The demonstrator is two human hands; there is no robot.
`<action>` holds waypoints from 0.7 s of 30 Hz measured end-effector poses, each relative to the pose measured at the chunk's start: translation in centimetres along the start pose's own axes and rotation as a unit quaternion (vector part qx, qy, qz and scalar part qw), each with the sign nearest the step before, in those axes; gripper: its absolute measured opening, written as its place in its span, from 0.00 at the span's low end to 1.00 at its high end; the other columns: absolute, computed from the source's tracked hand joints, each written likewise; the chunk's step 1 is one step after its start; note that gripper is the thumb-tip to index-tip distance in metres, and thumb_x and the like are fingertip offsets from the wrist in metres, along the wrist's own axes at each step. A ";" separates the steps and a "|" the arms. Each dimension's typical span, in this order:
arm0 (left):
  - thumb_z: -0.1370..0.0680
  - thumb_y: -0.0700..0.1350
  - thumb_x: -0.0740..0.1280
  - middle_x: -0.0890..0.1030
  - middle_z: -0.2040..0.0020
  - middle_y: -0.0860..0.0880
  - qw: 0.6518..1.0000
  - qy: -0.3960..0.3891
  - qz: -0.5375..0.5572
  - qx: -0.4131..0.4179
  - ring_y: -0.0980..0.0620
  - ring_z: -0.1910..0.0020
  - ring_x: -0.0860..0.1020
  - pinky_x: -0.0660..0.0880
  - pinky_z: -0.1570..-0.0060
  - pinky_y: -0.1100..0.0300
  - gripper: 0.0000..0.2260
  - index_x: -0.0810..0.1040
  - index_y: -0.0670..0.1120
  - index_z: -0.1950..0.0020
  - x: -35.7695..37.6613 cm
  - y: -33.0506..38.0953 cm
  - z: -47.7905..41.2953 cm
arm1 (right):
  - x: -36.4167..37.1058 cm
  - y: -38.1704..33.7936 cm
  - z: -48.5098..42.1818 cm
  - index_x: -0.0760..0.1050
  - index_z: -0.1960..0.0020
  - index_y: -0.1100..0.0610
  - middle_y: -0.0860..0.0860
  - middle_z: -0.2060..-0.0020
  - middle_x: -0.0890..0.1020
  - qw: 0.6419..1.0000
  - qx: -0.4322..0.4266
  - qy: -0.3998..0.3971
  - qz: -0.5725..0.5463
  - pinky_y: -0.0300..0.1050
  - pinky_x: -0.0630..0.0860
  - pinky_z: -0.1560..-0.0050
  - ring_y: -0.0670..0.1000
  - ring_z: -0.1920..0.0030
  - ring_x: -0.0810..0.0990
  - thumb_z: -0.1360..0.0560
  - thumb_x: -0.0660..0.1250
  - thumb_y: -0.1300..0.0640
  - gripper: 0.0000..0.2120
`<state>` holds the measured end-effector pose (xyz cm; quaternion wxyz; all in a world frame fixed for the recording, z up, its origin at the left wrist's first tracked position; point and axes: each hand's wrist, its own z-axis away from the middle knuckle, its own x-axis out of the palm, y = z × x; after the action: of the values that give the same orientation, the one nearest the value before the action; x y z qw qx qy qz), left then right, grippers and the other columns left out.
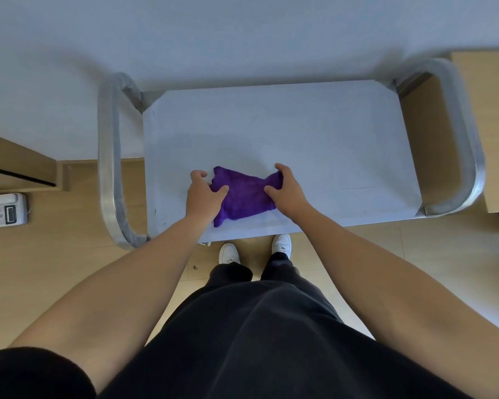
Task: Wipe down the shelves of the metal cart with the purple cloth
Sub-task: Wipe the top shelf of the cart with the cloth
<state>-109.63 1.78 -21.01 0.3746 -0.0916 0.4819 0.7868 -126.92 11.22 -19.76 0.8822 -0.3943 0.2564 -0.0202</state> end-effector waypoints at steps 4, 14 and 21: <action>0.24 0.51 0.70 0.78 0.46 0.46 0.997 -0.040 -0.018 -0.070 0.47 0.50 0.78 0.77 0.52 0.53 0.21 0.72 0.38 0.39 0.2 -1.1 -0.5 | 0.4 0.5 0.2 0.56 0.26 0.61 0.58 0.37 0.73 0.994 0.093 0.038 -0.036 0.45 0.76 0.49 0.54 0.45 0.75 0.26 0.70 0.58 0.35; 0.24 0.42 0.68 0.81 0.53 0.46 0.990 -0.109 0.048 -0.071 0.45 0.53 0.81 0.80 0.49 0.49 0.08 0.75 0.44 0.46 -0.2 0.0 -0.6 | 0.3 0.3 -0.5 0.72 0.37 0.60 0.54 0.47 0.79 0.999 0.034 0.022 0.024 0.52 0.78 0.45 0.55 0.47 0.78 0.22 0.63 0.55 0.15; 0.23 0.36 0.65 0.82 0.49 0.38 0.966 -0.184 0.151 -0.102 0.42 0.55 0.83 0.82 0.56 0.50 0.11 0.77 0.37 0.40 -1.5 1.3 -1.3 | -0.3 -0.4 -1.3 0.74 0.42 0.59 0.54 0.49 0.80 0.999 0.031 0.006 -0.025 0.54 0.79 0.46 0.56 0.48 0.79 0.24 0.66 0.55 0.13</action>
<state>-109.74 -0.41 -20.06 0.3224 0.0913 0.3303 0.8824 -127.70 10.18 -20.07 0.8917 -0.3730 0.2512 -0.0523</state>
